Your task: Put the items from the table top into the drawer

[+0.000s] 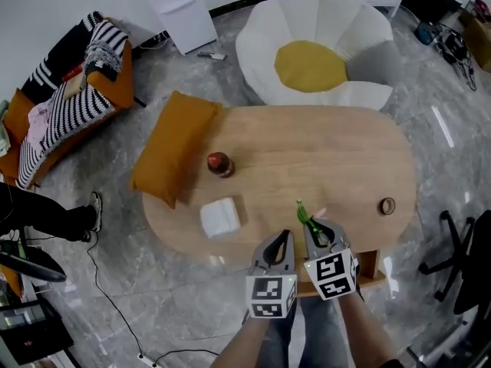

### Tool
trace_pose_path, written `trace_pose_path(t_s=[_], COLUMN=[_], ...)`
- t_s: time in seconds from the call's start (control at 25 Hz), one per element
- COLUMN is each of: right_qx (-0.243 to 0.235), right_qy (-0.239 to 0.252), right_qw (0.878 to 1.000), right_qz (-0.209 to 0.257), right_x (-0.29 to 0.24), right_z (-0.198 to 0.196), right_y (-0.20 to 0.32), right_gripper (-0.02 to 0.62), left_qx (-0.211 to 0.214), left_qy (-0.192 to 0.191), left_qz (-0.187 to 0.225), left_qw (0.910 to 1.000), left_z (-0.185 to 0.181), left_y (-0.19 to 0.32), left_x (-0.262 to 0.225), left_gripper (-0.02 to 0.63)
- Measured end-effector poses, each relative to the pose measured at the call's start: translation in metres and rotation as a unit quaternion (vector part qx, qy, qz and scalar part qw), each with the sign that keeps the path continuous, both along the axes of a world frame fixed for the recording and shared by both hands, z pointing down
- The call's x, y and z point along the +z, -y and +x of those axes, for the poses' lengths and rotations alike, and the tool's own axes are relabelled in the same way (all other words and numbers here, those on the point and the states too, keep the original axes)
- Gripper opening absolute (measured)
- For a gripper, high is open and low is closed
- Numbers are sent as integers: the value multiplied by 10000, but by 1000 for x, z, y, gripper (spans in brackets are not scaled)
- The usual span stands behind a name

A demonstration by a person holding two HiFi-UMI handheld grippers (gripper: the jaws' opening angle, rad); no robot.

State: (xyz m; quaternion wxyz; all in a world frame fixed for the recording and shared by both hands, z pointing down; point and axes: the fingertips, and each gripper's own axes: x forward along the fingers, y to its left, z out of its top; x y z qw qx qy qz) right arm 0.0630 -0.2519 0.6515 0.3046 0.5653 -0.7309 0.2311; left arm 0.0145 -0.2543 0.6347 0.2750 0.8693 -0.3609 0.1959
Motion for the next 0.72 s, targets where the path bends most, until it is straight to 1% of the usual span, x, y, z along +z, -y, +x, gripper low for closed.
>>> trace_pose_path(t_s=[0.16,0.44,0.6,0.72], right_qx=[63,167,-160,-258], right_qy=[-27,-46,-164,-150], right_qw=[9999,9998,9997,9995], right_qz=[122,26,73,62], right_x=[-16,-25,-24,-22], right_z=[3,18,20,25], right_y=[-14,-49,-71,-86], right_gripper=[25,25,25,25], left_qx=[145,373,410,474], left_qy=[-72,-97,-94,4], left_qz=[21,-55,-127,-117], left_qw=[9999,9992,9990,9988], left_z=[5,23,34,42], left_y=[-9,-34,-51,-65], left_x=[-12,-11,-6,0], left_gripper=[15,15,15,15])
